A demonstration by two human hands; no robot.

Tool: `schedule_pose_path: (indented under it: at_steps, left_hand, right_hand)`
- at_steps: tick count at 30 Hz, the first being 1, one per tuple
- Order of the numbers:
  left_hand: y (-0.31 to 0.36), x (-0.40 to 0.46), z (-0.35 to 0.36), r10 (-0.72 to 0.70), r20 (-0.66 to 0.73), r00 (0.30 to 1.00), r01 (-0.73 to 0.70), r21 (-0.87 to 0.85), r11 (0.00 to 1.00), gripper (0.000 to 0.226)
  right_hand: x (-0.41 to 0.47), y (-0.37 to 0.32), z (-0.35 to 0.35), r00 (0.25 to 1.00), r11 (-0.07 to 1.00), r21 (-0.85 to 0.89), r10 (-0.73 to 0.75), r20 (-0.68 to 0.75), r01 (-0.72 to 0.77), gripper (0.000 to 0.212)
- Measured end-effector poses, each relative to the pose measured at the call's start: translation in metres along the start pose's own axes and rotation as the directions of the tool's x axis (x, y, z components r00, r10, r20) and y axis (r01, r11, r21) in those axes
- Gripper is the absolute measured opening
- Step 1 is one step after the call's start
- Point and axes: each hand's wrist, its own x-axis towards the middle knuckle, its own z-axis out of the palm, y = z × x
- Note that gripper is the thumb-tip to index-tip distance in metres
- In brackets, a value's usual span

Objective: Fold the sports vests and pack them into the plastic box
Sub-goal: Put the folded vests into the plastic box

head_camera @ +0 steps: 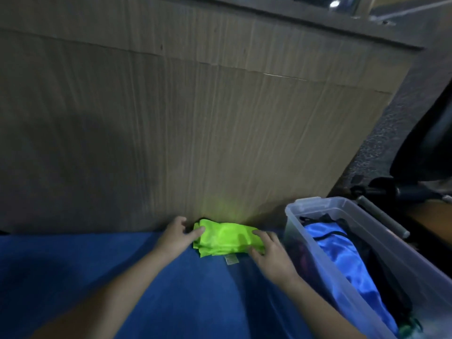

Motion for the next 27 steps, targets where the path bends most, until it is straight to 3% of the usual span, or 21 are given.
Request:
schedule_pose_path:
  at_steps: [2, 5, 9, 13, 16, 18, 21, 24, 27]
  left_hand:
    - [0.002, 0.012, 0.014, -0.046, 0.061, 0.997, 0.049, -0.038, 0.998, 0.095]
    - [0.004, 0.021, 0.035, -0.047, 0.054, 0.997, 0.043, 0.071, 0.997, 0.098]
    - [0.010, 0.025, 0.048, -0.072, 0.017, 0.997, 0.067, 0.218, 0.974, 0.076]
    - [-0.007, 0.032, 0.045, -0.116, 0.115, 0.987, 0.113, 0.031, 0.993, 0.081]
    - [-0.010, 0.022, 0.040, -0.090, 0.239, 0.967, 0.116, -0.095, 0.989, 0.055]
    - [-0.009, 0.009, 0.039, -0.077, 0.302, 0.950, 0.121, -0.129, 0.984, 0.044]
    - [-0.006, -0.012, 0.033, -0.061, 0.354, 0.933, 0.116, -0.134, 0.984, 0.054]
    - [-0.008, -0.029, 0.028, -0.060, 0.361, 0.931, 0.118, -0.143, 0.983, 0.060]
    - [-0.010, -0.049, 0.021, -0.067, 0.349, 0.935, 0.127, -0.153, 0.980, 0.055]
  right_hand:
    - [0.018, 0.004, 0.015, 1.000, 1.000, -0.012, 0.018, 0.000, -0.018, 0.057]
    - [0.034, 0.004, 0.031, 1.000, 1.000, -0.026, 0.015, 0.009, -0.015, 0.061]
    - [0.049, 0.005, 0.045, 0.997, 0.996, -0.049, 0.075, 0.005, -0.074, 0.049]
    - [0.043, 0.013, 0.044, 0.999, 0.980, -0.196, 0.029, 0.017, -0.026, 0.042]
    - [0.027, 0.018, 0.036, 0.997, 0.974, -0.223, -0.020, 0.071, 0.035, 0.051]
    - [0.012, 0.018, 0.032, 0.992, 0.960, -0.271, -0.044, 0.121, 0.075, 0.063]
    - [-0.012, 0.017, 0.027, 0.983, 0.923, -0.370, -0.041, 0.177, 0.105, 0.080]
    - [-0.036, 0.020, 0.025, 0.976, 0.884, -0.436, -0.090, 0.200, 0.171, 0.080]
    - [-0.058, 0.023, 0.024, 0.961, 0.908, -0.365, -0.119, 0.248, 0.206, 0.073]
